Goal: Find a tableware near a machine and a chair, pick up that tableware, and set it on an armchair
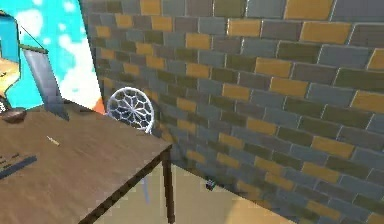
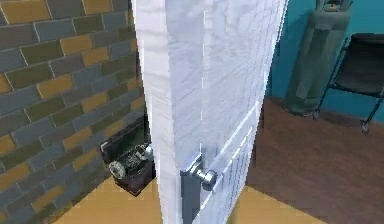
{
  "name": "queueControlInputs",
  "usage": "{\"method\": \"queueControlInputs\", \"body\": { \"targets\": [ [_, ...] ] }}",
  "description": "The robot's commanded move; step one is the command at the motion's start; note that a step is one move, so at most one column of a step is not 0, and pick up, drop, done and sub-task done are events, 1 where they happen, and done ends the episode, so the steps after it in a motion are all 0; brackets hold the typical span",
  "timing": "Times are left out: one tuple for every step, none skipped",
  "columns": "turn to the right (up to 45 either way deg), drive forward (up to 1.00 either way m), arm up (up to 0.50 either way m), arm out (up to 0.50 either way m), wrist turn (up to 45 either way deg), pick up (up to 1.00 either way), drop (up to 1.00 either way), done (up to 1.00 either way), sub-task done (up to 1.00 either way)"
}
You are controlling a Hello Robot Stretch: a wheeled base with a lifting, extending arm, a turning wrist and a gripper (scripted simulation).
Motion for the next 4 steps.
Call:
{"method": "queueControlInputs", "body": {
  "targets": [
    [0.0,0.45,0.00,0.00,0.0,0.00,0.00,0.00,0.00],
    [-45.0,0.00,0.00,0.00,0.0,0.00,0.00,0.00,0.00],
    [-45.0,0.00,0.00,0.00,0.0,0.00,0.00,0.00,0.00],
    [-45.0,0.00,0.00,0.00,0.0,0.00,0.00,0.00,0.00]
  ]
}}
